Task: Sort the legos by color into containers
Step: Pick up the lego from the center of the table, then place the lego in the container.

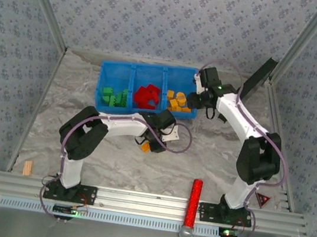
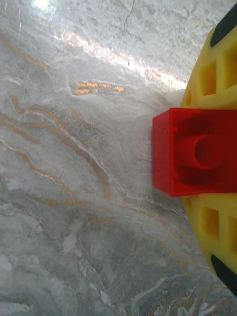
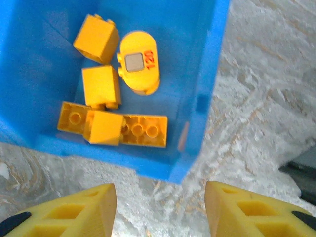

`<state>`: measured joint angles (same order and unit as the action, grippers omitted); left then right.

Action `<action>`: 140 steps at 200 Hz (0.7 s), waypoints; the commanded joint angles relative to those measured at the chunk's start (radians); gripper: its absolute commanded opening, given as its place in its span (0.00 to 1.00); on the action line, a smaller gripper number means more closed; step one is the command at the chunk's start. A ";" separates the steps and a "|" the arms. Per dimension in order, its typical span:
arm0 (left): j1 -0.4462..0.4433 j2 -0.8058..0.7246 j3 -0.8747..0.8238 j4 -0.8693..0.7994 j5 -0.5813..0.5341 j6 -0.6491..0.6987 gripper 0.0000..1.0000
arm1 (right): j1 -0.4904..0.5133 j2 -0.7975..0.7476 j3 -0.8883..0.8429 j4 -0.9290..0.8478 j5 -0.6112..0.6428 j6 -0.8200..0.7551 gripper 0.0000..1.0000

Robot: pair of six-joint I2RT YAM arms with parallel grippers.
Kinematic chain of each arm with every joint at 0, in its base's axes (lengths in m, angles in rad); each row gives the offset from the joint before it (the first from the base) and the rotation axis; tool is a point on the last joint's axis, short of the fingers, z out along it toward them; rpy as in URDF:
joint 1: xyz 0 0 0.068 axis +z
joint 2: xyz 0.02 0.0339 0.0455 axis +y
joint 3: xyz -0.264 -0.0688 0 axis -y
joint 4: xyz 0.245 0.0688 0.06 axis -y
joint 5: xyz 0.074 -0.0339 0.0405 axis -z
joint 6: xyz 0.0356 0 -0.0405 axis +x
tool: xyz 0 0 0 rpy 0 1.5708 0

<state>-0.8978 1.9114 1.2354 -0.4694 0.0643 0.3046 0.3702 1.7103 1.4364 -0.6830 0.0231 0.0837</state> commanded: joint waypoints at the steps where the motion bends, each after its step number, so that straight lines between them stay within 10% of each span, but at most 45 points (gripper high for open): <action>1: 0.034 -0.062 0.039 0.013 -0.065 -0.015 0.22 | -0.010 -0.075 -0.088 0.005 0.007 0.057 0.52; 73: 0.172 -0.207 0.129 -0.008 -0.132 -0.094 0.21 | 0.045 -0.243 -0.363 0.020 -0.073 0.185 0.53; 140: 0.330 0.003 0.530 -0.180 -0.257 -0.340 0.20 | 0.229 -0.269 -0.435 0.017 -0.121 0.299 0.54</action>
<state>-0.6056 1.8290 1.6554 -0.5671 -0.1612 0.0807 0.5385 1.4639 1.0176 -0.6563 -0.0631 0.3233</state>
